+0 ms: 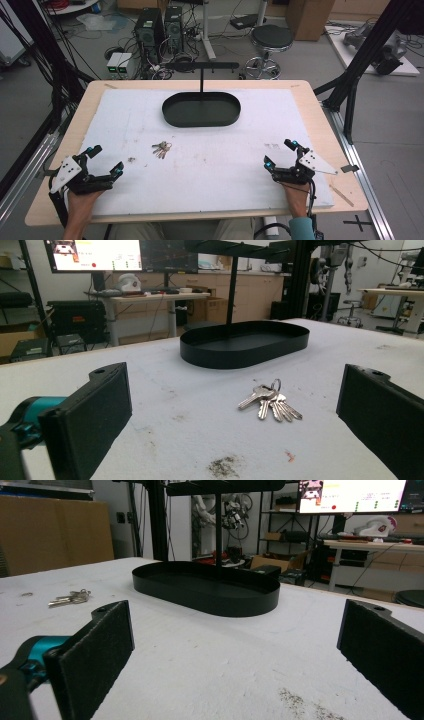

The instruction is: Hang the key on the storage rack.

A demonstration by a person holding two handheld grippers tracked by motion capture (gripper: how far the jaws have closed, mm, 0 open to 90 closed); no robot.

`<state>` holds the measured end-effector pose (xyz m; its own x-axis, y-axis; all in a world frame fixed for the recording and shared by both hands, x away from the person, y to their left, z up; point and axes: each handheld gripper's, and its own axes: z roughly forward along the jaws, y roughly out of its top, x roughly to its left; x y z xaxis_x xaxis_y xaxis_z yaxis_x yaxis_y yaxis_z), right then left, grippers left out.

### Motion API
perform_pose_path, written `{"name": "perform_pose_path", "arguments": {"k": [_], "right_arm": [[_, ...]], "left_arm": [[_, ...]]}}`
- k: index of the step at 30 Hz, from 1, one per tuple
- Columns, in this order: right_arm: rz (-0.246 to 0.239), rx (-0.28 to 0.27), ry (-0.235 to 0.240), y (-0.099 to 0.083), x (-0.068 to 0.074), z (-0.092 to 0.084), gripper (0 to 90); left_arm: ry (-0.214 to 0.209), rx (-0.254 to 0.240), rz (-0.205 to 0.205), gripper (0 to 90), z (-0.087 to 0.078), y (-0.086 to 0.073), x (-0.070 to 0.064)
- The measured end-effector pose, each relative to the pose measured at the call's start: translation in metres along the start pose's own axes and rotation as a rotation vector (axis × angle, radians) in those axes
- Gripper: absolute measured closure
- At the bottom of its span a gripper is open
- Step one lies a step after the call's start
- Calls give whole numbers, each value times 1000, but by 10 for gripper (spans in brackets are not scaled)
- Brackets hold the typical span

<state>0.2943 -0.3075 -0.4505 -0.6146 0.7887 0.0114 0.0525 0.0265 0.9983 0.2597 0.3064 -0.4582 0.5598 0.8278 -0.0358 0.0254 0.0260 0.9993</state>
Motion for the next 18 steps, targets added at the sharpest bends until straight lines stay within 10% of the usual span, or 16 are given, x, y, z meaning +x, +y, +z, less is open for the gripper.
{"name": "perform_pose_path", "arguments": {"k": [18], "right_arm": [[-10, -1, -3, 0, 0, 0, 8]], "left_arm": [[-2, -1, 3, 17, -1, 0, 0]]}}
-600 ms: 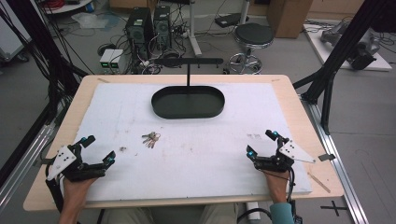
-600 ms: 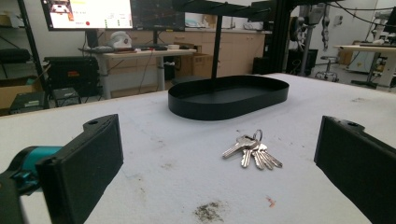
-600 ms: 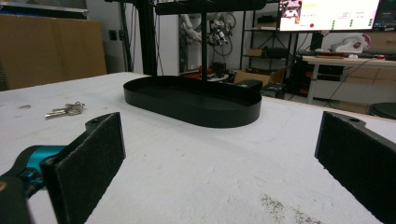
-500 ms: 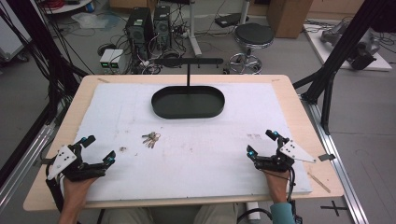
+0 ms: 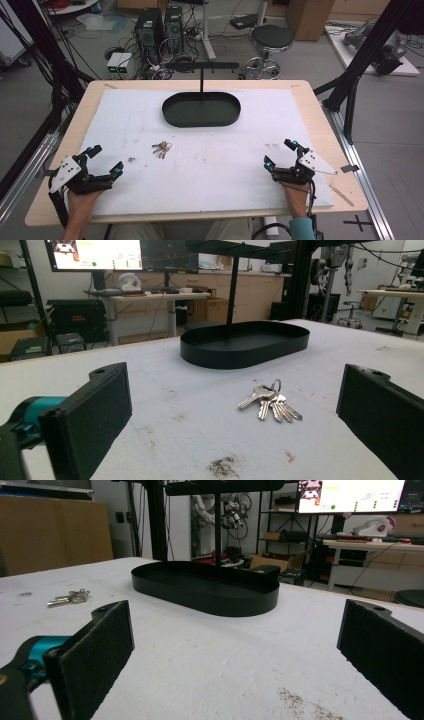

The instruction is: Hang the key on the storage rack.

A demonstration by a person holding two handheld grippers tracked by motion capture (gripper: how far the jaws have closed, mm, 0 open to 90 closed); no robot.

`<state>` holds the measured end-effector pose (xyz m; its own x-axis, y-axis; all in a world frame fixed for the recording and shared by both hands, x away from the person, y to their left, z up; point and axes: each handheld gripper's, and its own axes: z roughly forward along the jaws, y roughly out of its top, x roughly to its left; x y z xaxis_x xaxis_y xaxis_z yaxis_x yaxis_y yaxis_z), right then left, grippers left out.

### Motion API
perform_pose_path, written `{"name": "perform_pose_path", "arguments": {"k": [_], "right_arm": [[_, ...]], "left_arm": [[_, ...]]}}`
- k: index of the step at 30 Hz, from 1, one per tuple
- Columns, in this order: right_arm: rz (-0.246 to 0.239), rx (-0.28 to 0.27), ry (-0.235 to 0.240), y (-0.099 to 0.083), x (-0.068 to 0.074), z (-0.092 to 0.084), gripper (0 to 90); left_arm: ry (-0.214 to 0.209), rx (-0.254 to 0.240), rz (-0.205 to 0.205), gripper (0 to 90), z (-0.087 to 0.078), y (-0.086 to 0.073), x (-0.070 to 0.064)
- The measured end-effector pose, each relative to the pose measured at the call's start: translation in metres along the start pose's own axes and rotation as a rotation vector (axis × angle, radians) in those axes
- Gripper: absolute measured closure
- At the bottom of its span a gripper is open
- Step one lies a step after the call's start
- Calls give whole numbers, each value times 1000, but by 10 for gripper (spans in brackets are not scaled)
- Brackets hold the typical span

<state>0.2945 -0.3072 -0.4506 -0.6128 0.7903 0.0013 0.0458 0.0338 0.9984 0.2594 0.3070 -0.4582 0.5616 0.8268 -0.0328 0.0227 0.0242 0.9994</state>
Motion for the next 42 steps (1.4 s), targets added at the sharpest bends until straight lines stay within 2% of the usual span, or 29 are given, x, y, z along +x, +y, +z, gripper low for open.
{"name": "perform_pose_path", "arguments": {"k": [5, 7, 10, 12, 13, 14, 15, 16, 17, 18, 19, 20, 22, 23, 25, 26, 27, 28, 29, 30, 32, 34, 35, 36, 39, 40, 42], "right_arm": [[-1, 3, -1, 0, 0, 0, 8], [-1, 2, -1, 0, 0, 0, 8], [-2, 2, -3, 0, 0, 0, 8], [3, 4, -2, 0, 1, 0, 8], [2, 6, -2, 0, 1, 0, 8], [5, 6, -2, 0, 1, 0, 7], [6, 7, -1, 0, 1, 0, 8], [1, 2, -1, 0, 0, 0, 7], [4, 1, -2, 0, 0, 0, 8], [6, 1, -2, 0, 0, 0, 8], [7, 1, -2, 0, 0, 0, 8], [6, 1, -2, 0, 0, 0, 7], [6, 1, -2, 0, 0, 0, 8], [7, 1, -3, 0, 0, 0, 8], [7, 1, -3, 0, 0, 0, 8], [7, 1, -3, 0, 0, 0, 8], [7, 1, -3, 0, 0, 0, 8], [8, 2, -3, 0, 0, 0, 8], [11, 2, -3, 0, 0, 0, 7], [11, 2, -2, 0, 0, 0, 7], [12, 1, -3, 0, 0, 0, 8], [13, 1, -2, 0, 0, 0, 8], [13, 1, -3, 0, 0, 0, 8], [13, 1, -3, 0, 0, 0, 8], [14, 1, -3, 0, 0, 0, 8], [13, 1, -3, 0, 0, 0, 7], [12, 1, -3, 0, 0, 0, 7]], "left_arm": [[-5, 5, -7, 17, 1, 1, 0], [-16, 30, -22, 17, 4, 4, 2], [-36, 45, -18, 17, 7, 11, 3], [-66, 59, 15, 17, 14, 31, 3], [-66, 59, 15, 17, 14, 31, 3], [-74, 76, 35, 17, 21, 45, 5], [-74, 76, 35, 17, 21, 45, 5], [-96, 105, 71, 17, 31, 64, 7], [-96, 105, 71, 17, 31, 64, 7], [-125, 143, 122, 17, 42, 82, 7], [-139, 166, 145, 17, 48, 90, 7], [-139, 166, 145, 17, 48, 90, 7], [-210, 222, 171, 17, 62, 106, 7], [-253, 271, 192, 17, 74, 115, 7], [-285, 309, 207, 17, 86, 124, 5], [-285, 309, 207, 17, 86, 124, 5], [-313, 339, 218, 17, 98, 131, 4], [-315, 362, 231, 17, 104, 134, 4], [-315, 362, 231, 17, 104, 134, 4], [-316, 405, 238, 17, 115, 137, 3], [-317, 443, 254, 17, 125, 140, 3], [-325, 457, 253, 17, 130, 140, 2], [-333, 487, 267, 17, 137, 142, 1], [-333, 487, 267, 17, 137, 142, 1], [-347, 528, 288, 17, 147, 144, -3], [-355, 564, 314, 17, 154, 145, -5], [-360, 581, 328, 17, 158, 145, -7]]}}
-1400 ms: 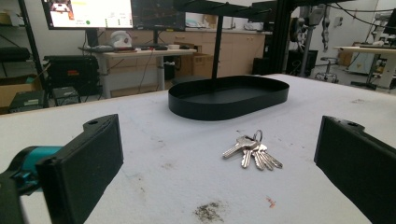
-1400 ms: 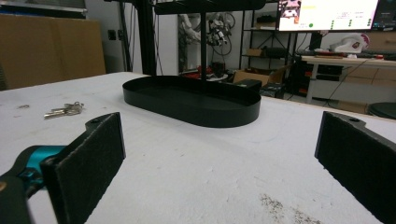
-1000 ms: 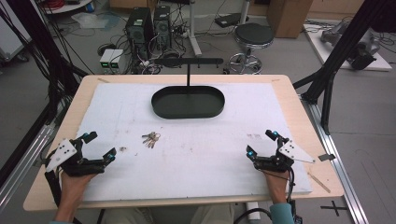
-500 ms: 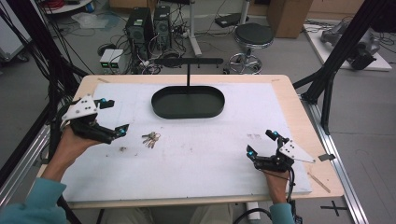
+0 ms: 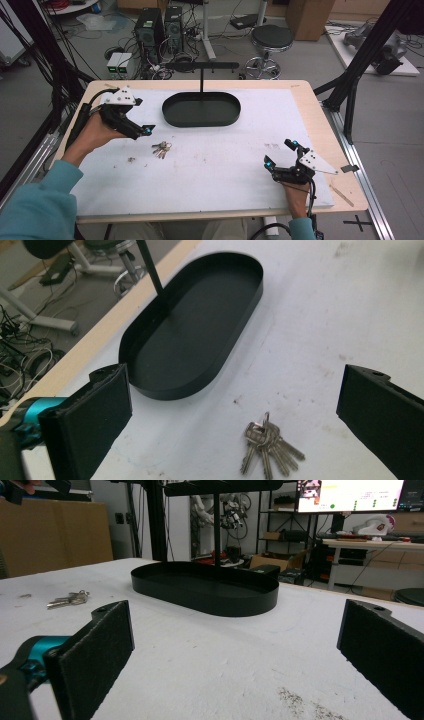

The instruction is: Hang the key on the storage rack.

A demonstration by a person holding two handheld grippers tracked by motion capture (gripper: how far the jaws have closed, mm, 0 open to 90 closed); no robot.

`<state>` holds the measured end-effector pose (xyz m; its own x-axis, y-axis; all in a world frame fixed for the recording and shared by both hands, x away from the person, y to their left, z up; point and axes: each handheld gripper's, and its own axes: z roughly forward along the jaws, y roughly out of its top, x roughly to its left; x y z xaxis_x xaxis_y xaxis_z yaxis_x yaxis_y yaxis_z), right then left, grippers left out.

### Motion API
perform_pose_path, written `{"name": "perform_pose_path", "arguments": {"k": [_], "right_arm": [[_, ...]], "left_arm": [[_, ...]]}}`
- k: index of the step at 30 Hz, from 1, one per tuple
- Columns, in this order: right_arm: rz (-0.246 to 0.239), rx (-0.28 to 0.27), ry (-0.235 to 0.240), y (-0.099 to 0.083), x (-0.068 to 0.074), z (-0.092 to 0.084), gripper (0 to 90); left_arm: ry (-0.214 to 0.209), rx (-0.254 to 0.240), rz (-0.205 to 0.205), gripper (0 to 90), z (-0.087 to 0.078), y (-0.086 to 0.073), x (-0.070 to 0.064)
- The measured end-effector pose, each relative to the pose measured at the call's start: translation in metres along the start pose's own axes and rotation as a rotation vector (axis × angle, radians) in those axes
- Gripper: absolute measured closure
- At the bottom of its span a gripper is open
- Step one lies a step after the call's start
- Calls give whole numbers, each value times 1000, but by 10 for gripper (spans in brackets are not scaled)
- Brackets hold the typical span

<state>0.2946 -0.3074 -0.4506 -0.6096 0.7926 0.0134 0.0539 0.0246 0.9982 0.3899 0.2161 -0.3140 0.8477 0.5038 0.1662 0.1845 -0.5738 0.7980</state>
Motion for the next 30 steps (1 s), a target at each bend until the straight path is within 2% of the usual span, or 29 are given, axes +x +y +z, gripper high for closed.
{"name": "perform_pose_path", "arguments": {"k": [3, 4, 5, 11, 18, 21, 24, 29, 30], "right_arm": [[-1, 0, 0, 0, 0, 0, 8], [-1, 0, 0, 0, 0, 0, 8], [0, 0, 0, 0, 0, 0, 8], [2, 1, 1, 0, 0, 0, 8], [5, 2, 1, 0, 0, 0, 8], [9, 3, 3, 0, 0, 0, 8], [9, 2, 4, 0, 0, 0, 8], [10, 2, 3, 0, 0, 0, 8], [9, 2, 3, 0, 0, 0, 8]], "left_arm": [[-22, 43, 20, 17, 10, 8, 1], [-22, 43, 20, 17, 10, 8, 1], [-39, 64, 30, 17, 17, 11, 0], [-62, 108, 58, 17, 31, 15, -3], [-88, 180, 70, 17, 52, 11, -7], [-95, 193, 72, 17, 56, 10, -8], [-105, 238, 91, 17, 66, 6, -11], [-118, 272, 90, 17, 76, 1, -13], [-122, 294, 90, 17, 80, -2, -14]]}}
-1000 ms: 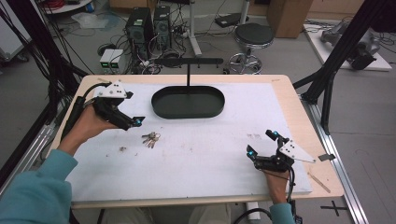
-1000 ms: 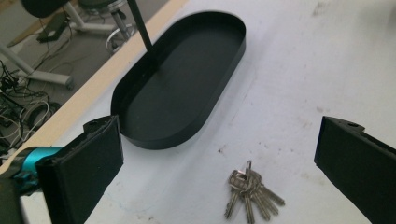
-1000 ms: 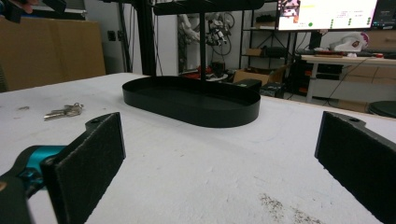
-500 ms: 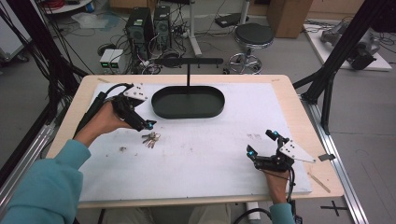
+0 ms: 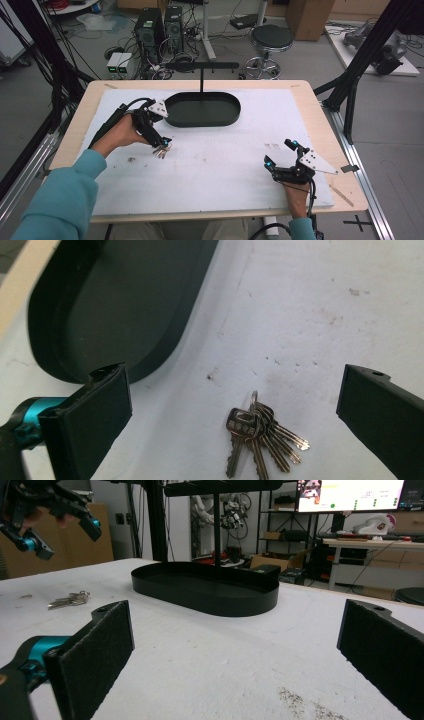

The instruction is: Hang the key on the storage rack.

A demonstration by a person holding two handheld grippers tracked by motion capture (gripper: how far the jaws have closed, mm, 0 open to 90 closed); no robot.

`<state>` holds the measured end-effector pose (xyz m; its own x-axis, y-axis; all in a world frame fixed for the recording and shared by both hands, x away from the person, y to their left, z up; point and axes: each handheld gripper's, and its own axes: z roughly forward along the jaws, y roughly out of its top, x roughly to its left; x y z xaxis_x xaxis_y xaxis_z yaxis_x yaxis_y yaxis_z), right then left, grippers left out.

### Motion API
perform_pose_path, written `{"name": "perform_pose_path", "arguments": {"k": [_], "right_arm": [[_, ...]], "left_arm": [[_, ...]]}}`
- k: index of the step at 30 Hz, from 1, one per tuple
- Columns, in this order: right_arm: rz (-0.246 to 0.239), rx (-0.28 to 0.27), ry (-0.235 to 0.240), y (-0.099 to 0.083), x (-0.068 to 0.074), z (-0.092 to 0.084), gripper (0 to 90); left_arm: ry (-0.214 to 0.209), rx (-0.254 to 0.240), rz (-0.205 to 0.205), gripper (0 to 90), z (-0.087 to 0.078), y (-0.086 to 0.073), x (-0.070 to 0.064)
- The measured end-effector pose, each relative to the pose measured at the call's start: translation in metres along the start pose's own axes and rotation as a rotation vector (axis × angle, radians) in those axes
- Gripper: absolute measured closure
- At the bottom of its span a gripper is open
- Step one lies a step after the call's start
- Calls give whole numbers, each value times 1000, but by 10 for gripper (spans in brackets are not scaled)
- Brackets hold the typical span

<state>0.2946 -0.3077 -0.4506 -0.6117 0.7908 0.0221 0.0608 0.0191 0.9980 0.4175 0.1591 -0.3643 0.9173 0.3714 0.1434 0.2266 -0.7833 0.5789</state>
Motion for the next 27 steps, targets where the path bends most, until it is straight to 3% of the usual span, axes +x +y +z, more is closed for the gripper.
{"name": "perform_pose_path", "arguments": {"k": [9, 17, 19, 21, 27], "right_arm": [[-5, -1, -1, 0, 0, 0, 8], [-5, -1, 0, 0, 0, 0, 8], [-8, -1, -1, 0, 0, 0, 8], [-7, -1, -2, 0, 0, 0, 8], [-4, -11, -1, 0, 0, 1, 8]], "left_arm": [[-21, 78, 12, 19, 19, -5, -3], [-41, 112, 24, 38, 29, -5, -3], [-45, 115, 9, 117, 30, -6, -1], [-45, 116, -18, 124, 31, -7, 0], [-48, 125, -24, 142, 30, -9, 1]]}}
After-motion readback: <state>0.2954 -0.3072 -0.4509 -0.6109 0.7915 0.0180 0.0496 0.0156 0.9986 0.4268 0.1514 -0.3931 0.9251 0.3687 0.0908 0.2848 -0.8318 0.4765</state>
